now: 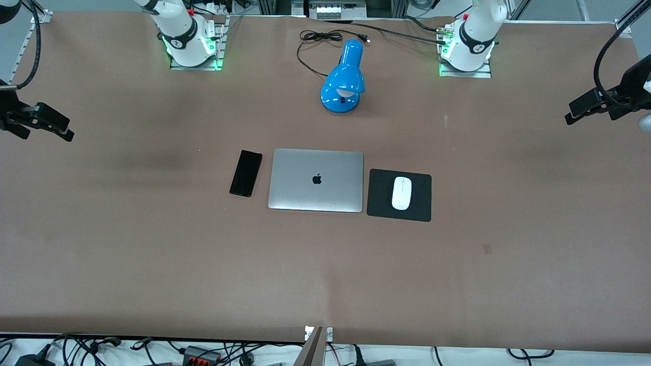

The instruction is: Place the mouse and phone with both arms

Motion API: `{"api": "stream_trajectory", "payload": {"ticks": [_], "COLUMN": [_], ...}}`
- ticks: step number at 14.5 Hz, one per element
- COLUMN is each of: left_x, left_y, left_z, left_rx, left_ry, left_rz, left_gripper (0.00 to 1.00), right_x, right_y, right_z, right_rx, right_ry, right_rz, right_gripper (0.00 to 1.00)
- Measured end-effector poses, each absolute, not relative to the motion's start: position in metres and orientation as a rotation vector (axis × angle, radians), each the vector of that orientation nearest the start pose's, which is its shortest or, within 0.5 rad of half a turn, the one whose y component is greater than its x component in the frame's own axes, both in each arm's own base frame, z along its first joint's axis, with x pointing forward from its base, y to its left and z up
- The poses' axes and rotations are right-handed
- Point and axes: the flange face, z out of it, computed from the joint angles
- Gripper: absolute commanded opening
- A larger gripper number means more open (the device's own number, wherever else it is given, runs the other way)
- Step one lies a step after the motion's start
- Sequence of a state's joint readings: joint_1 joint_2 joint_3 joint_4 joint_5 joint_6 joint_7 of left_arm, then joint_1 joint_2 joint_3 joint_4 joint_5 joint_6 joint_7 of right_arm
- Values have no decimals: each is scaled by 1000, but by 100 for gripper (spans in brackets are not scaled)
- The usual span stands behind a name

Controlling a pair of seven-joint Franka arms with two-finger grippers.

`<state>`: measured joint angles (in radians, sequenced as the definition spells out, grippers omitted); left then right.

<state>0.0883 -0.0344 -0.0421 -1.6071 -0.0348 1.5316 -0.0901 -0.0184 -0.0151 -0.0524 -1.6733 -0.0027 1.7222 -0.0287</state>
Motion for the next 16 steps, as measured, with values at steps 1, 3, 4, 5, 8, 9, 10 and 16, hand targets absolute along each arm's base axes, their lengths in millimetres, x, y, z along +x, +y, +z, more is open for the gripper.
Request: {"api": "stream_trajectory", "payload": {"ticks": [1,3,4,5,8,9,10,16], "left_x": [539,540,540,540,540,540,540,540], "left_y": [20,20,20,20,20,20,20,22], "left_z": [623,623,624,624,624,624,624,624], "left_rx": [-3169,-3171,-3172,-3173,-3174,-3174,-3174,-3174], "left_ry": [-215,-213,-212,-212,-211,-211,-210,-217], "left_rz": [66,58,52,49,47,47,47,47], "left_gripper": [100,100,100,100,100,100,100,100], "right_x": [560,559,560,560,559,559,559,553], "right_y": [-41,-39,-38,-37,-36,-36,-36,-36], "right_z": [597,596,597,597,597,597,596,590], "right_rx": [-3145,-3144,-3143,-3142,-3142,-3142,-3142,-3141], "right_ry": [60,62,78,96,105,105,105,105], "right_rz": [-85,-80,-80,-80,-80,-78,-75,-55], "right_gripper": [100,100,100,100,100,100,100,100]}}
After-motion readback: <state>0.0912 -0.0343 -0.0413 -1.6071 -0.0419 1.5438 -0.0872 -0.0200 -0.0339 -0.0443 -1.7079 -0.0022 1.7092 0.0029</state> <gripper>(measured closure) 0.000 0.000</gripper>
